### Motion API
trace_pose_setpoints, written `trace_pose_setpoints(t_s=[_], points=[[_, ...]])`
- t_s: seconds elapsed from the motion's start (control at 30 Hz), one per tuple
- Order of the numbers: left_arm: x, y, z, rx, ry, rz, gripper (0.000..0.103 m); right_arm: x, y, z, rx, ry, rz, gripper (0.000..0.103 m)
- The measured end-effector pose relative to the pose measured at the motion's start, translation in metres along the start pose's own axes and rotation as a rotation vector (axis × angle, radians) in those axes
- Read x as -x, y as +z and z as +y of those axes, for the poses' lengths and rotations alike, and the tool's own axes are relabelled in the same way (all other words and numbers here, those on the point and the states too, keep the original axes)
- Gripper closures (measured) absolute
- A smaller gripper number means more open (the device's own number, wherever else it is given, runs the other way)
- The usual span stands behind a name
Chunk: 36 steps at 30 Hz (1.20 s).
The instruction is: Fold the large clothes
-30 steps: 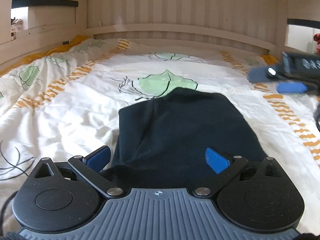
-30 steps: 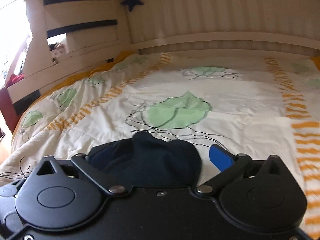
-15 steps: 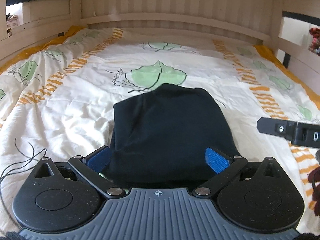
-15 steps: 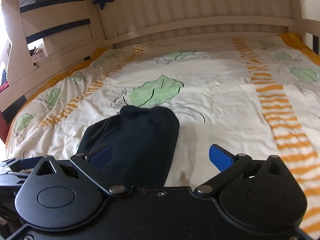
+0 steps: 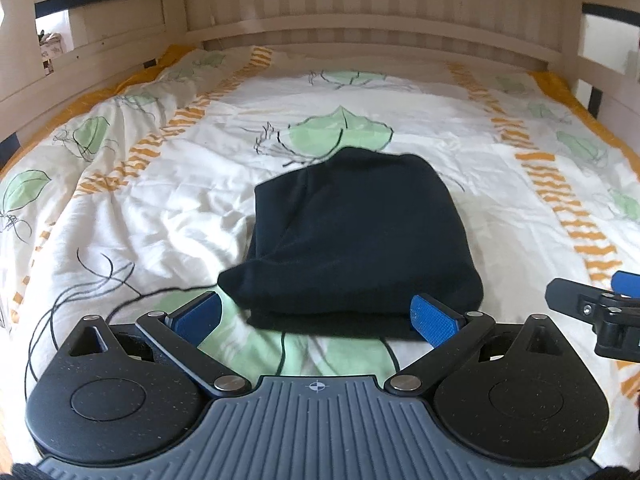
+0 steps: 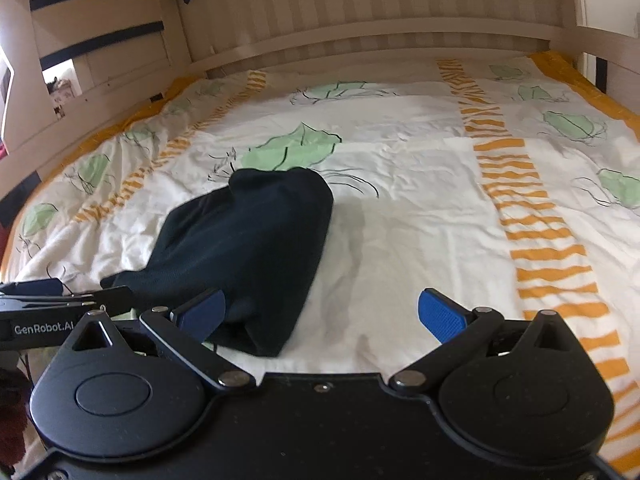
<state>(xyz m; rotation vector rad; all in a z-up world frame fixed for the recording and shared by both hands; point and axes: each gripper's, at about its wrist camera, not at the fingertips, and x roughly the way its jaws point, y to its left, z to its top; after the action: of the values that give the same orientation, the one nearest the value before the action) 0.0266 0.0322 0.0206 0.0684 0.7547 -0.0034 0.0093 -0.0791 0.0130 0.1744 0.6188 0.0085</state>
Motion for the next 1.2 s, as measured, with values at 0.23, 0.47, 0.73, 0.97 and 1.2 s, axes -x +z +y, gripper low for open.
trace_pose_setpoints(t_s=[0.23,0.47,0.73,0.97,1.2], points=[[0.001,-0.007,0.000,0.022,-0.024,0.048,0.001,0.008,-0.009,0.002,-0.012,0.003,0.027,0.001],[0.003,-0.012,0.003,0.051,-0.018,0.072,0.001,0.010,-0.013,0.004,-0.006,-0.010,0.050,0.000],[0.004,-0.015,0.004,0.063,-0.024,0.085,0.001,0.011,-0.016,0.006,0.008,-0.034,0.068,0.000],[0.006,-0.016,0.004,0.067,-0.022,0.084,0.001,0.010,-0.017,0.007,0.018,-0.039,0.081,0.001],[0.008,-0.017,0.006,0.073,-0.025,0.085,0.001,0.009,-0.018,0.011,0.036,-0.043,0.096,0.001]])
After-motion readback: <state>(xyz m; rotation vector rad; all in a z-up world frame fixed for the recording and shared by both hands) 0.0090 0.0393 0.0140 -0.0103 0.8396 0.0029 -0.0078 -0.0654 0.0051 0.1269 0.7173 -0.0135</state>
